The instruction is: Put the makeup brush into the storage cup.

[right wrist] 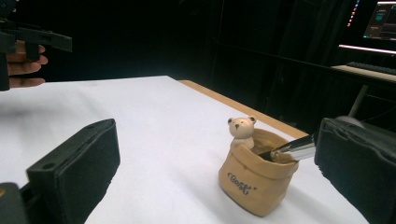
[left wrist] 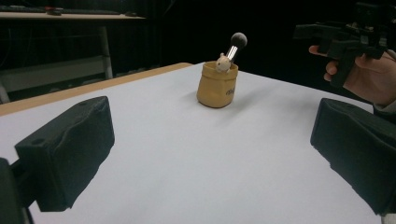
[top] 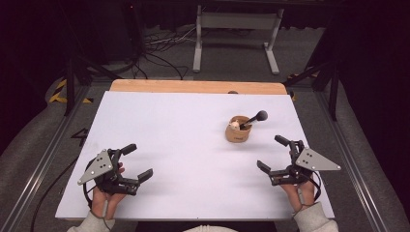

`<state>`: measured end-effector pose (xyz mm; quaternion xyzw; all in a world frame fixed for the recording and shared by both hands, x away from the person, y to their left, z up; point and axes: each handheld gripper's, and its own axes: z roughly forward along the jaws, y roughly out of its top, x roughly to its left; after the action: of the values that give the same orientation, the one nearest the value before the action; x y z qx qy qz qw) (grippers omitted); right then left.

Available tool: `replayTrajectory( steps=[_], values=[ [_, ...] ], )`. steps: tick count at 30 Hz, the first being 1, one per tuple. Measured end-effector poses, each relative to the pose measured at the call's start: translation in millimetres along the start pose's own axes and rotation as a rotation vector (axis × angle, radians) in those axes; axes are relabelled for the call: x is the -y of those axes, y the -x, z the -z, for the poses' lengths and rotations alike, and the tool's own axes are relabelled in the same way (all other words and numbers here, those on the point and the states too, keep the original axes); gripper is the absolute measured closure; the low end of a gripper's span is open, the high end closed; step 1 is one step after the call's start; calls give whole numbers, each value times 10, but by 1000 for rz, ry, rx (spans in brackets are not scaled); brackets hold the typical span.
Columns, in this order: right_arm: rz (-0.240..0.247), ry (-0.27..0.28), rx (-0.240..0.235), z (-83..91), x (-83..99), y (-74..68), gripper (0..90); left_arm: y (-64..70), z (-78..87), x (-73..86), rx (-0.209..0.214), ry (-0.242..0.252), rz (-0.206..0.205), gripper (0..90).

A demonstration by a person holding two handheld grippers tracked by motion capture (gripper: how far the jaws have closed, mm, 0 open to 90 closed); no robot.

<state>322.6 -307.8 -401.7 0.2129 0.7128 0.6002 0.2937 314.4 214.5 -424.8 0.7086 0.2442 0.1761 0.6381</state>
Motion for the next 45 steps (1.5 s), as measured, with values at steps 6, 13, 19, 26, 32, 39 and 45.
replayTrajectory(
  steps=[6, 13, 19, 26, 32, 39, 45],
  values=[
    [20, -12, 0, -41, 85, -74, 3, 10, -40, 32, 11, -11, 0, 2],
    [8, -11, 17, -107, 170, -154, 7, 3, -83, 75, 11, -26, -3, 2],
    [-7, -16, 28, -141, 228, -179, 8, -15, -158, 141, 19, -43, 5, 5],
    [-6, -37, 28, -203, 289, -176, 8, -21, -201, 190, 9, -44, -8, 7],
    [-34, -50, 27, -212, 333, -149, 8, -32, -213, 209, 7, -35, -19, 8],
    [-45, -63, 24, -231, 367, -120, 8, -72, -208, 235, 10, -42, -2, 8],
    [-41, -60, 18, -231, 369, -120, 8, -92, -200, 239, 5, -26, 7, 8]
  ],
)
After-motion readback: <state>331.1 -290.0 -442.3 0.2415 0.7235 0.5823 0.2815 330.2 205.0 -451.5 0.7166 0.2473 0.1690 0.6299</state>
